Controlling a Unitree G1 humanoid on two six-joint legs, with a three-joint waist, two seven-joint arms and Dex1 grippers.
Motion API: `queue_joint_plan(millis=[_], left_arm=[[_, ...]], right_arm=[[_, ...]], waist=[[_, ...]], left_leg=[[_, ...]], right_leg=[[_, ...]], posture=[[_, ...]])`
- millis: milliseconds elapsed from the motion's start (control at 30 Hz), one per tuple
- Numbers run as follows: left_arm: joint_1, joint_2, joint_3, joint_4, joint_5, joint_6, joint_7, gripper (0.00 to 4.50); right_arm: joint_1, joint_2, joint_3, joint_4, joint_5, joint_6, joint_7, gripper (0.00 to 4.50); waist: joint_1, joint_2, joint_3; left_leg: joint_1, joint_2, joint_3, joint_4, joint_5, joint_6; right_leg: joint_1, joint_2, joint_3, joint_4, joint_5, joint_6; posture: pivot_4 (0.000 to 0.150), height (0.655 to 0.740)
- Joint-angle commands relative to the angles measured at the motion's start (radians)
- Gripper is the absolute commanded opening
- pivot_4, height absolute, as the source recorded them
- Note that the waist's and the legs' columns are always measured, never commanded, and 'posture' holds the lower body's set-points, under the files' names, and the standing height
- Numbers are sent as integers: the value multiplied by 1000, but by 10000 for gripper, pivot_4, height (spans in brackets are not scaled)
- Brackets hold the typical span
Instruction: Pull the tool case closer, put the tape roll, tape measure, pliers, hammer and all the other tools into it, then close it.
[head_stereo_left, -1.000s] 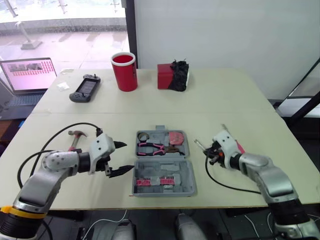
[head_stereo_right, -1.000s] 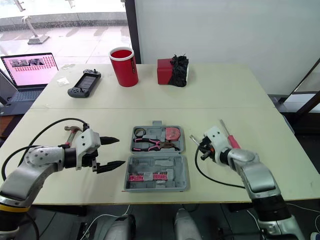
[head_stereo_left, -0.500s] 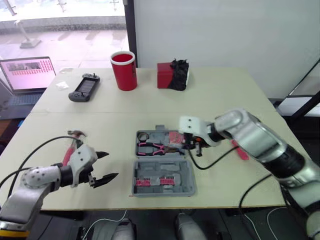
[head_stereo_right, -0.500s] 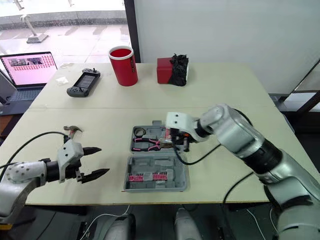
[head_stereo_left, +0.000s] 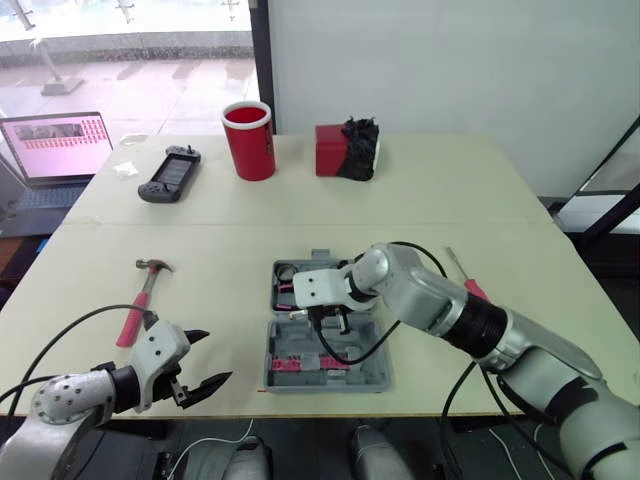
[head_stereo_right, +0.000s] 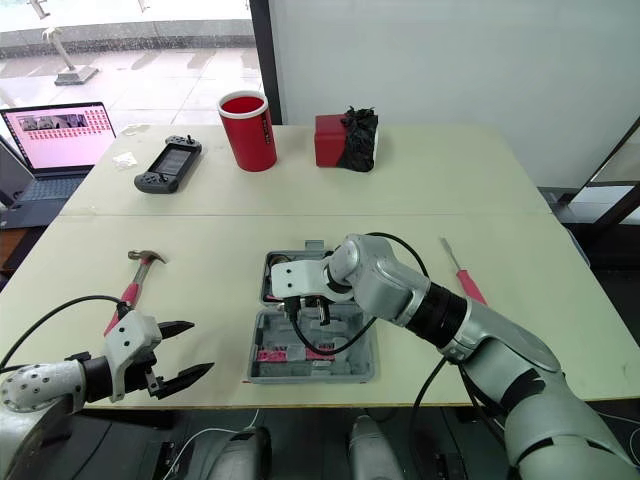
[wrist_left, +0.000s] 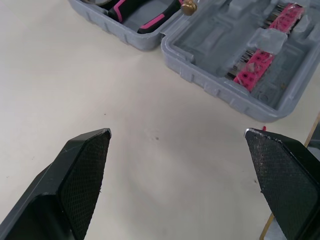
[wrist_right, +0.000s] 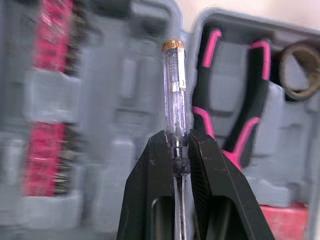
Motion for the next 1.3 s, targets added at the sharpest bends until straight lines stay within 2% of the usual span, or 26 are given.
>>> queue_joint_plan(millis=[33, 267, 400, 667, 1300], left_arm=[[5, 9, 29, -33, 3, -15, 5, 45000], [7, 11, 25, -38, 3, -14, 4, 45000], [2, 14, 22, -31, 5, -16, -1, 45000], [-13, 17, 16, -23, 9, -14, -11, 45000], [-17, 8, 28, -20, 3, -3, 0, 45000]], right_arm=[[15, 33, -8, -19, -22, 8, 3, 260], [32, 61, -25, -23, -43, 50, 11, 260], [32, 75, -70, -45, -3, 117, 40, 260], [45, 92, -60, -54, 1, 154, 44, 260], [61, 169, -56, 11, -18, 129, -30, 260]], waist=[[-3, 0, 0], [-12, 0, 0], [-22, 0, 0], [-27, 0, 0], [-26, 0, 0]], left_leg=[[0, 0, 0, 0, 0, 0], [1, 1, 0, 0, 0, 0], [1, 1, 0, 0, 0, 0], [1, 1, 0, 0, 0, 0], [1, 1, 0, 0, 0, 0]], right_leg=[[0, 0, 0, 0, 0, 0], [0, 1, 0, 1, 0, -1], [0, 1, 0, 1, 0, -1], [0, 1, 0, 1, 1, 0], [0, 1, 0, 1, 1, 0]], posture=[[1500, 7272], [1500, 7272], [1500, 7272], [1500, 7272], [1500, 7272]])
